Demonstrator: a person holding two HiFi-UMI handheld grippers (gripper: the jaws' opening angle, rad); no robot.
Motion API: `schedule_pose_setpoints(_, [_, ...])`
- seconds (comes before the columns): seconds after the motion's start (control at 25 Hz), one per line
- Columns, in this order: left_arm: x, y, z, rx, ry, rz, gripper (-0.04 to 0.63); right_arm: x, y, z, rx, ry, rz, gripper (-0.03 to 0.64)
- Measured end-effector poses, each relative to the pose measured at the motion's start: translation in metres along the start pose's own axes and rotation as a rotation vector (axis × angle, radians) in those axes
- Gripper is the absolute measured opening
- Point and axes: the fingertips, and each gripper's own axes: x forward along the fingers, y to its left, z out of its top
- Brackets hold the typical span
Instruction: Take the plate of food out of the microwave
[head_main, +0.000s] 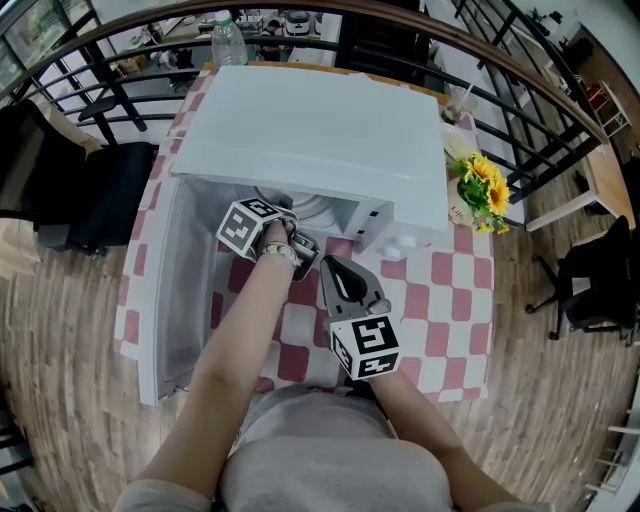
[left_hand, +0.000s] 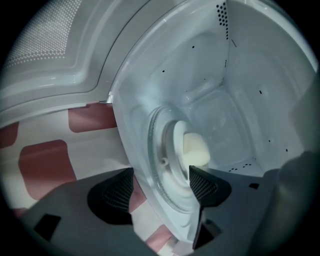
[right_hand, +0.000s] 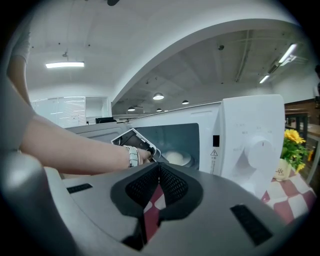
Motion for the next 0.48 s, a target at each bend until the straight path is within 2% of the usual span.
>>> schedule_pose_setpoints(0.24, [0.004, 0.003, 0.001, -0.049, -0.036, 0.053, 0.338, 0.0, -0.008, -0.004, 0.009, 0.007, -0.017, 0.025])
schedule_pose_setpoints(0.48, [0.009, 0.003, 0.004, -0.091, -0.035, 0.033, 0.354, -0.001, -0.015, -0.006, 0.019, 0.008, -0.034, 0.025])
